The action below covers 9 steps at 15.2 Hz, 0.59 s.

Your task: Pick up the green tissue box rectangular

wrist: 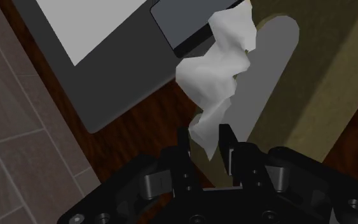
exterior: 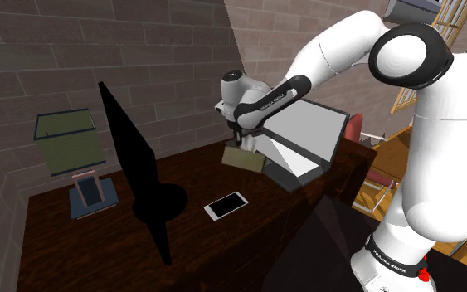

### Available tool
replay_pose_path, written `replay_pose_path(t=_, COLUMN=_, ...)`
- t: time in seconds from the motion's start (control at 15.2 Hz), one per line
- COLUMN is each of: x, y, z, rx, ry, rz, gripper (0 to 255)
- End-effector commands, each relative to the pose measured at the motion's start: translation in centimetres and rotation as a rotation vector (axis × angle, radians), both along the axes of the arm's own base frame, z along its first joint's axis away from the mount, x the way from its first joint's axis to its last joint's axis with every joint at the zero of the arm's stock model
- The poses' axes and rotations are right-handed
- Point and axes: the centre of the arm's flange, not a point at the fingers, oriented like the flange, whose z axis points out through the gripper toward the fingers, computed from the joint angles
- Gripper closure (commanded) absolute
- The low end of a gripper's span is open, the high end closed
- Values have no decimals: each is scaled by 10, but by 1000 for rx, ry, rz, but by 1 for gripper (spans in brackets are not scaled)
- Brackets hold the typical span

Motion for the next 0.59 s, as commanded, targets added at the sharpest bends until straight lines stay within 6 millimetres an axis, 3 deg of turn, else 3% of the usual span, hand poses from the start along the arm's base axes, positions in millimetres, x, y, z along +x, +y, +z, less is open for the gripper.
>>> replay_pose_path(t=0.0, x=1, y=-2, z=11, rx=-1, ry=1, rz=0, gripper=255)
replay_pose_path(t=0.53, x=1, y=-2, z=49, rx=-1, ry=1, rz=0, gripper=255)
